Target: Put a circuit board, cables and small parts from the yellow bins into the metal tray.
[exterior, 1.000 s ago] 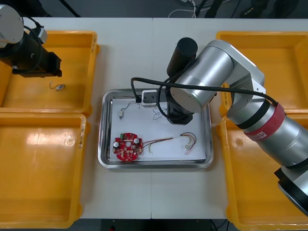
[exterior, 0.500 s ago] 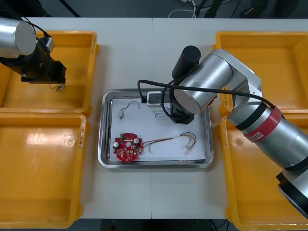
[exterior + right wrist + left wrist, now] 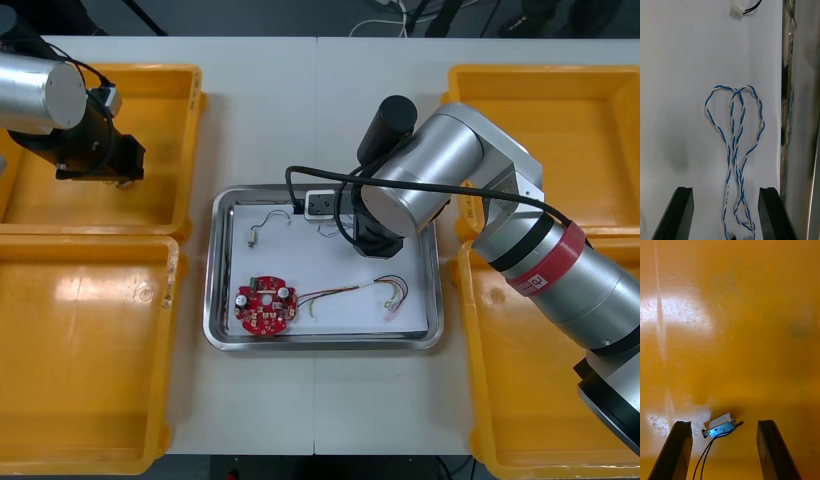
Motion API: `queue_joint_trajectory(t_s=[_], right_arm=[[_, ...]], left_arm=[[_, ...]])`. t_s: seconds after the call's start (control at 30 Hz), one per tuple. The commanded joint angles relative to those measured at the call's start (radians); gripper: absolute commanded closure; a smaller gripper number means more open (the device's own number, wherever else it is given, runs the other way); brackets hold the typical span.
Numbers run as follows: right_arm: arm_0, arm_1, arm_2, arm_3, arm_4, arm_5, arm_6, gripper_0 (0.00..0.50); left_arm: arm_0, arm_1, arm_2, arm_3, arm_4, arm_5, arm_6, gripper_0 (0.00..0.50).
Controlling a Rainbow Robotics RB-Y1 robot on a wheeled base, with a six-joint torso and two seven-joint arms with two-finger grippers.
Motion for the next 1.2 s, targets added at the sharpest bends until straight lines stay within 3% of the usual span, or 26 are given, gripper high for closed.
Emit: queue_joint_trajectory(t_s=[0.03, 0.2, 0.83, 1.2], right_arm=[[0.003, 0.018, 0.012, -0.018, 0.013, -0.004, 0.014, 0.000], [0.002, 0.015, 0.010, -0.054, 0.028, 0.041, 0.008, 0.000], [0.000, -0.016, -0.141, -0.323, 0.036, 0.450, -0.081, 0.000], [0.003, -0.094, -0.240, -0.464, 0.014, 0.450, -0.324, 0.000]], left_arm=[[-0.033, 0.010, -0.008, -0.005, 0.017, -0.015, -0.124, 0.000], [-0.029, 0.010, -0.028, -0.004, 0.017, -0.024, -0.125, 0.000], [0.034, 0.011, -0.029, -0.004, 0.024, -0.064, -0.145, 0.000], [0.051, 0.010, -0.028, -0.004, 0.023, -0.085, -0.150, 0.000]])
